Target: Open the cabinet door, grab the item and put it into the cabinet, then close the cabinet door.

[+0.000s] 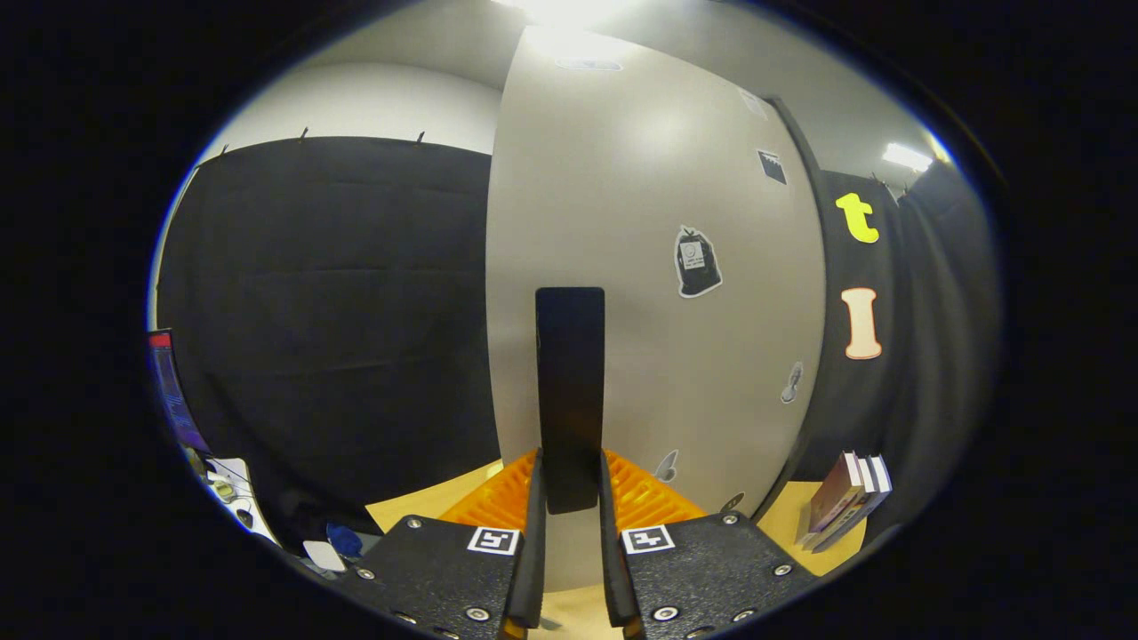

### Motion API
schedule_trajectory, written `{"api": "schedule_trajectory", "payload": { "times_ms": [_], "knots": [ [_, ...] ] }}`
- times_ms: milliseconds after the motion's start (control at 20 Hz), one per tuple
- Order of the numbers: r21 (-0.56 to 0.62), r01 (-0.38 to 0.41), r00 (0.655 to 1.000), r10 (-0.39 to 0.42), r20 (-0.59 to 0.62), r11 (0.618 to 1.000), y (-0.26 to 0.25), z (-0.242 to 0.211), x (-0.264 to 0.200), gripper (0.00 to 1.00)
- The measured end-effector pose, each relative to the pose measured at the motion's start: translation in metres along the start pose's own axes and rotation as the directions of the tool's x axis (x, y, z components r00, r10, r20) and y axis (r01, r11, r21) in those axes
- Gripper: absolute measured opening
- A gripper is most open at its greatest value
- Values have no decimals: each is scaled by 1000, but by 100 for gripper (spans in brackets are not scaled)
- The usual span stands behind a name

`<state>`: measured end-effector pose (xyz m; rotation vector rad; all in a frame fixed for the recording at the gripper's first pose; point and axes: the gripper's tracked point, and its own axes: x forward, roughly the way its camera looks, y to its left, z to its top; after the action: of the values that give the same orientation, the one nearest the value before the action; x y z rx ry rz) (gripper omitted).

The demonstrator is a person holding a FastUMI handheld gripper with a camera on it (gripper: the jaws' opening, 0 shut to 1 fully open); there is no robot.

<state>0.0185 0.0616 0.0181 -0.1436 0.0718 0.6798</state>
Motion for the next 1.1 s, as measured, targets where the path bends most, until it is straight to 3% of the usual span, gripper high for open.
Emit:
{"api": "schedule_trajectory", "payload": {
  "times_ms": [200,550,800,900,950,1100],
  "knots": [
    [16,14,1000,-13,-23,1000,-7,-1,-16,28],
    [44,135,989,-132,-63,990,-26,-17,-35,20],
    [109,181,982,-175,-64,977,-34,-16,-41,21],
    [86,233,972,-229,-54,969,-46,-16,-44,31],
    [65,255,967,-252,-45,965,-52,-15,-45,45],
    [3,308,951,-308,-16,951,-68,-13,-49,72]
  ]
}}
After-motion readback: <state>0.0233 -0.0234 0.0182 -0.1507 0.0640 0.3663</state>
